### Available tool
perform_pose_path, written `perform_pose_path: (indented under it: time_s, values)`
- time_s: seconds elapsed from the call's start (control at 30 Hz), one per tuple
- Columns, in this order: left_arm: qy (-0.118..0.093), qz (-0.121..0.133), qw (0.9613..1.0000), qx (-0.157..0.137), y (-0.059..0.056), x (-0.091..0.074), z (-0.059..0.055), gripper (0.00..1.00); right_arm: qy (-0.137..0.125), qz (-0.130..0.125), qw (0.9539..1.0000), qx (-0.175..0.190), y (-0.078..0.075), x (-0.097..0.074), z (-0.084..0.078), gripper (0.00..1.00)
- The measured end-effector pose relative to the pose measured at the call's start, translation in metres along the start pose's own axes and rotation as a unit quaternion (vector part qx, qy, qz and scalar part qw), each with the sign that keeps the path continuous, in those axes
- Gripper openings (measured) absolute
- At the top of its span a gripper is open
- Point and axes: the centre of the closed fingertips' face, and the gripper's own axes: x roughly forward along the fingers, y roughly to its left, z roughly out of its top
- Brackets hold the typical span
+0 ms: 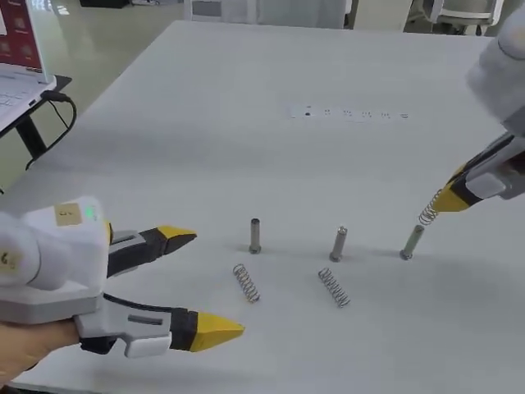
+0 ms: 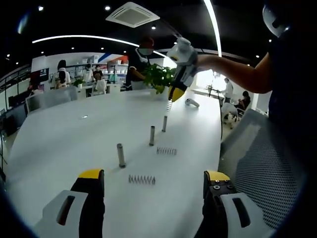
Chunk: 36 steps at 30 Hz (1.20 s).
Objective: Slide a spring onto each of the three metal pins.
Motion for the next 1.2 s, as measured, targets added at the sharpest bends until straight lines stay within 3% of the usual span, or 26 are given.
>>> perform_pose_path:
  time_s: [0.67,1.2]
  values:
    - [0.001,-0.004,1.0,0.0,0.001,0.002,0.0,0.74,0.02,0.009,0.9997,0.013,-0.008,0.02,-0.009,0.08]
    - [0.003,-0.006,1.0,0.001,0.0,0.003,0.002,0.73,0.054,0.015,0.9984,0.007,-0.001,0.055,-0.026,0.08]
